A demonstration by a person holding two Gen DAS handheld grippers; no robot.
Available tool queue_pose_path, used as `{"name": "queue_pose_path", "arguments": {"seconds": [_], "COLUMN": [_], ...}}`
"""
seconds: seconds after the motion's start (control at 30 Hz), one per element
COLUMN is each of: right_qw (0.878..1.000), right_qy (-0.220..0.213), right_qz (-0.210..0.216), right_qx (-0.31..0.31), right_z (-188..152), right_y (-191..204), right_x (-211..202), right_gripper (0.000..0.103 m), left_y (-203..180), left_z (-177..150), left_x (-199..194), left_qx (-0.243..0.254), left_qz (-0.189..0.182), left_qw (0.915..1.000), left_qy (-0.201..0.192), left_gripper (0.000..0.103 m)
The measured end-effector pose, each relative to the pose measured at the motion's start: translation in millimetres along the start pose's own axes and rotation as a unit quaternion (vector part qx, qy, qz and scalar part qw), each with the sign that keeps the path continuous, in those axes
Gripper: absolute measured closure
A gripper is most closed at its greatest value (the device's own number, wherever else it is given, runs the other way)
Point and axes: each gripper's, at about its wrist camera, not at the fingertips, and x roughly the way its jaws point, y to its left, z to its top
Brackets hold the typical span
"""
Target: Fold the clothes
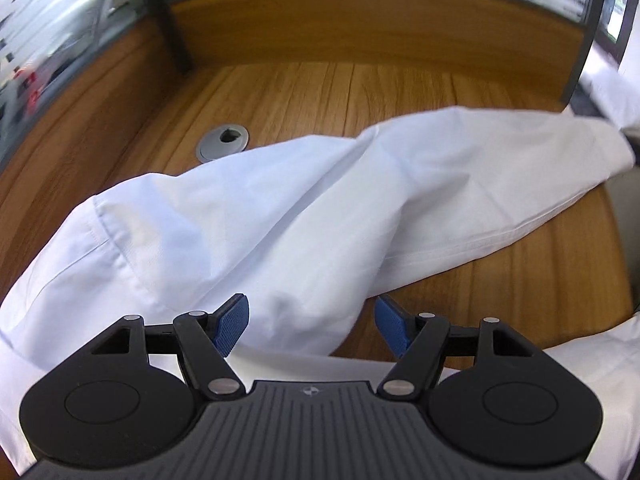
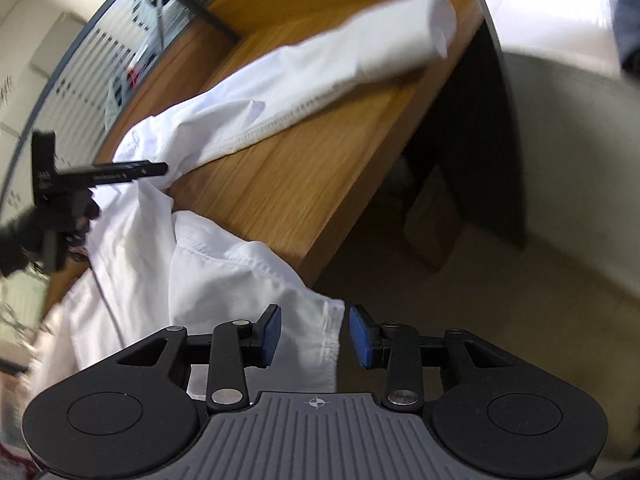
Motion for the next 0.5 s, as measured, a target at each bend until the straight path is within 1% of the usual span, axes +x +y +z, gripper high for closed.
{"name": "queue_pose_path", "arguments": {"seconds": [0.1, 0.13, 0.17, 0.2, 0.23, 0.27, 0.3, 0.33, 0.4, 0.5], "right_qw": [0.999, 0.999, 0.998, 0.997, 0.996, 0.996, 0.995, 0.994, 0.994, 0.991], "right_qy": [0.016, 0.016, 0.016, 0.015, 0.017, 0.019, 0.019, 0.013, -0.009, -0.043], "right_qz": [0.012, 0.017, 0.022, 0.03, 0.04, 0.044, 0.045, 0.046, 0.048, 0.044], "right_qx": [0.04, 0.047, 0.054, 0.062, 0.072, 0.08, 0.089, 0.095, 0.101, 0.123], "right_z": [-0.6, -0.7, -0.8, -0.6, 0.1, 0.7, 1.3, 1.8, 1.5, -3.1], "right_y": [-13.4, -15.7, -18.0, -19.6, -20.6, -21.0, -21.0, -20.1, -15.1, -6.7], "right_x": [13.3, 16.1, 18.8, 20.6, 22.2, 21.7, 19.9, 15.9, 0.6, -26.3], "right_gripper": [0.061, 0.061, 0.064, 0.072, 0.083, 0.1, 0.1, 0.1, 0.101, 0.101], "left_y": [-2.8, -4.8, -5.8, -4.4, -3.1, -1.7, -0.4, 3.6, 20.1, 52.0], "left_z": [3.6, 4.4, 6.8, 11.0, 15.1, 19.3, 23.4, 30.1, 51.2, 89.3], "left_x": [11.0, 14.7, 17.1, 16.8, 16.5, 16.2, 15.9, 13.4, 2.1, -10.8], "left_qx": [0.009, 0.016, 0.022, 0.023, 0.024, 0.025, 0.026, 0.018, -0.024, -0.098], "left_qz": [-0.007, -0.006, -0.001, 0.004, 0.009, 0.014, 0.019, 0.023, 0.03, 0.032], "left_qw": [0.9998, 0.9996, 0.9995, 0.9996, 0.9996, 0.9996, 0.9995, 0.9996, 0.9989, 0.9926], "left_qy": [0.016, 0.021, 0.021, 0.017, 0.013, 0.008, 0.004, -0.003, -0.029, -0.064], "left_gripper": [0.028, 0.03, 0.047, 0.077, 0.088, 0.096, 0.099, 0.1, 0.1, 0.101]}}
